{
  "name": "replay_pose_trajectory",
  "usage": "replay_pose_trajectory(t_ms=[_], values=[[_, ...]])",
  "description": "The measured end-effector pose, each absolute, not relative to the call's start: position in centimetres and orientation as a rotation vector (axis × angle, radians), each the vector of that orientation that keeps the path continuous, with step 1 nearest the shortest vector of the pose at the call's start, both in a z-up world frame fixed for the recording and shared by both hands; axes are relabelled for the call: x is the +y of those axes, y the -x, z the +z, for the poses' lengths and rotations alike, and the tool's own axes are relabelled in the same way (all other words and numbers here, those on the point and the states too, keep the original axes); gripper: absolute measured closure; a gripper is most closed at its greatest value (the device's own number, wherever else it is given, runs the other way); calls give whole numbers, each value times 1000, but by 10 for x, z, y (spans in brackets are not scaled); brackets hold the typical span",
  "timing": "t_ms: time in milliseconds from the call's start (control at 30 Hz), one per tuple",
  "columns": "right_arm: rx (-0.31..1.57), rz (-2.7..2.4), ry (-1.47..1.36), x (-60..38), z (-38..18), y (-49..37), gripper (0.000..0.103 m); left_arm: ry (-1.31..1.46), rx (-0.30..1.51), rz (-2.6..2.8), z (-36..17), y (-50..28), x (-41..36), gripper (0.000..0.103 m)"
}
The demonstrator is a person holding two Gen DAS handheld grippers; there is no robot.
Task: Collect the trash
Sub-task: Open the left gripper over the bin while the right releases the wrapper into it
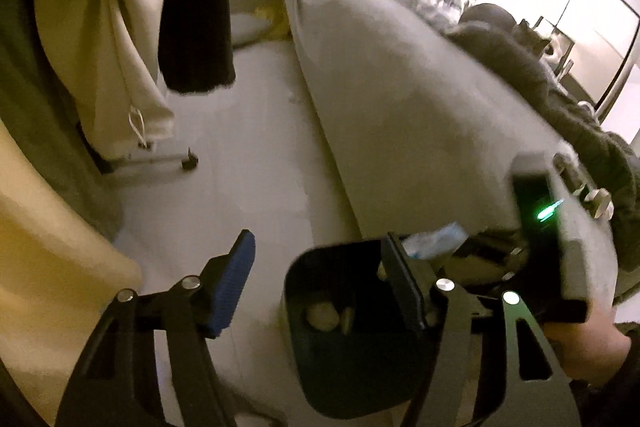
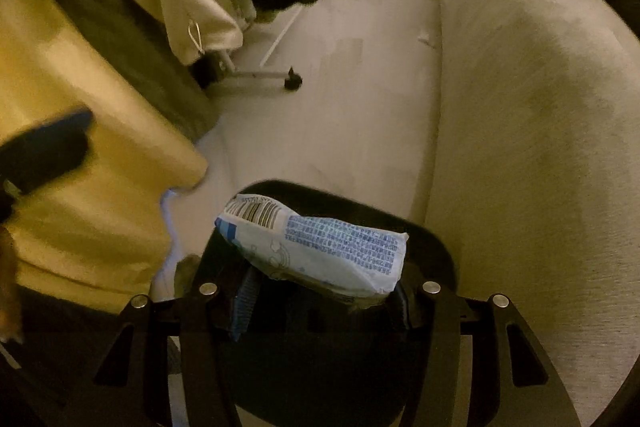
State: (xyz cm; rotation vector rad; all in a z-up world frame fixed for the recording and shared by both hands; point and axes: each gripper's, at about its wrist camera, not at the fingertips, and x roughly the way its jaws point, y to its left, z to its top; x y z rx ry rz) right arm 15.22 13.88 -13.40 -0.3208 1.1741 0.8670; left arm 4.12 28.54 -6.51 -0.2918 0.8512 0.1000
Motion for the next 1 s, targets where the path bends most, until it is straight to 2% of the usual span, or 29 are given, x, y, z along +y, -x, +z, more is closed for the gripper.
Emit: replay_pose_trajectory(t_ms=[233,500,700,1000], values=[[1252,853,389,146,-160,-143,46,277,713,78,-34,-33,288,44],[1335,844,455,148,-181,-133,42,231,599,25,-4,-27,274,48],[1329,851,452,147,-173,-133,29,228,549,1,9,-26,268,48],[1229,898,374,132,-132,-135,29,200,541,-1,15,-36,251,48]])
